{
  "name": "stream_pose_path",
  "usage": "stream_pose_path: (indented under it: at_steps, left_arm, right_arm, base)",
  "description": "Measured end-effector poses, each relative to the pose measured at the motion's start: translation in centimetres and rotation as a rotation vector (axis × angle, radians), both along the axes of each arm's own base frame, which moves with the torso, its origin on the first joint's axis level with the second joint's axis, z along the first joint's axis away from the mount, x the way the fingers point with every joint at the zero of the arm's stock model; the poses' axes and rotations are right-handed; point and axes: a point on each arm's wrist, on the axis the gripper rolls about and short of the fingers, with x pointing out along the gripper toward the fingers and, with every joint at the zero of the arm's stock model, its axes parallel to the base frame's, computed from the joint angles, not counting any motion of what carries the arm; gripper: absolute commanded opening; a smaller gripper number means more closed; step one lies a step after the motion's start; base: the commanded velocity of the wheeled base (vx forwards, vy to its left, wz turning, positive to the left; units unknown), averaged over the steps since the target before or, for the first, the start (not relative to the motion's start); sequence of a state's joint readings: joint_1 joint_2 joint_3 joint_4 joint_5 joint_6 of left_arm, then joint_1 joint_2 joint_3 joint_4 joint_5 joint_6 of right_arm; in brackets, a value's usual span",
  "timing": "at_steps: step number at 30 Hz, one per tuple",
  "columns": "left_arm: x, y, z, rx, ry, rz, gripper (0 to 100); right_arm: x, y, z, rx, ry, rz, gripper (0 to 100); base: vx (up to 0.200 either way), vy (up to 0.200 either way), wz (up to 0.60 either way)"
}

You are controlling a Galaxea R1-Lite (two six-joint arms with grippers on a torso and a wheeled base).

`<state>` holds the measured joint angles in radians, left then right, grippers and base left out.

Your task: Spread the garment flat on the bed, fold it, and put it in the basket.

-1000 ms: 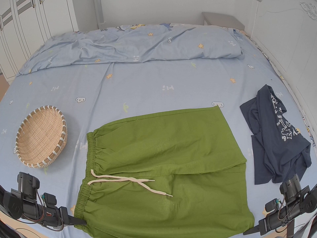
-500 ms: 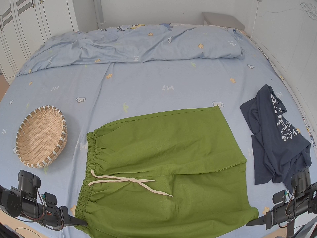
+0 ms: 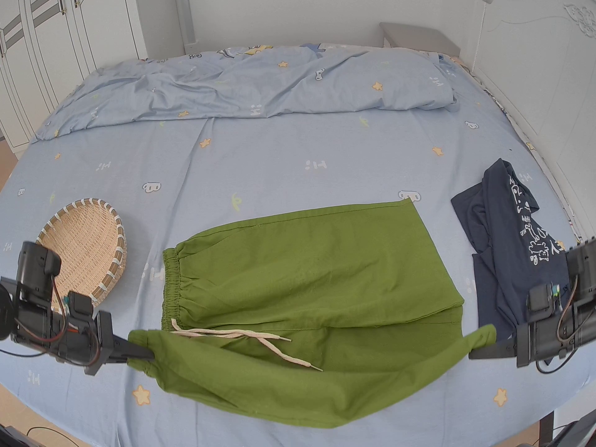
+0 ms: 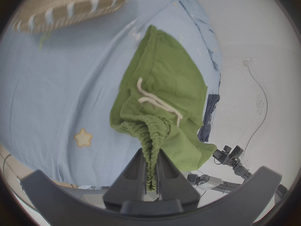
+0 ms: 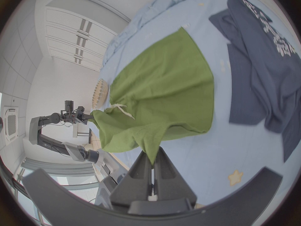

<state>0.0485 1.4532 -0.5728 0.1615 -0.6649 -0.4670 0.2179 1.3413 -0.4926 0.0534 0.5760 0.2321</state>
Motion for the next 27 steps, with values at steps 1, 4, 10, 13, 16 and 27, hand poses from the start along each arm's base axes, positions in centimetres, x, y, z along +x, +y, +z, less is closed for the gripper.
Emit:
stream_pose_path:
  at_steps: [1,4,10,13,16,27]
  left_arm:
    - [0.5,0.0,0.7,-0.001,-0.017,0.001,0]
    - [1.9,0.0,2.5,-0.004,-0.062,0.005,0]
    - [4.7,0.1,4.8,-0.008,-0.119,0.007,0]
    - [6.3,0.2,5.6,-0.010,-0.142,0.009,0]
    - [7.8,0.2,6.5,-0.013,-0.154,0.012,0]
    - [12.0,0.5,7.7,-0.046,-0.155,-0.002,0]
  right_arm:
    - [0.4,0.1,0.7,0.005,-0.021,-0.001,0]
    - [1.6,0.4,2.9,0.021,-0.086,-0.001,0]
    - [4.3,0.9,6.1,0.041,-0.182,-0.009,0]
    - [5.8,1.1,7.6,0.048,-0.227,-0.015,0]
    - [7.3,1.4,8.8,0.056,-0.265,-0.019,0]
    - [12.7,2.6,11.6,0.056,-0.341,-0.047,0]
  base:
    - [0.000,0.000,0.00]
    - [0.000,0.000,0.00]
    - [0.000,0.000,0.00]
    - [0.000,0.000,0.00]
    - [0.000,0.000,0.00]
    - [0.000,0.000,0.00]
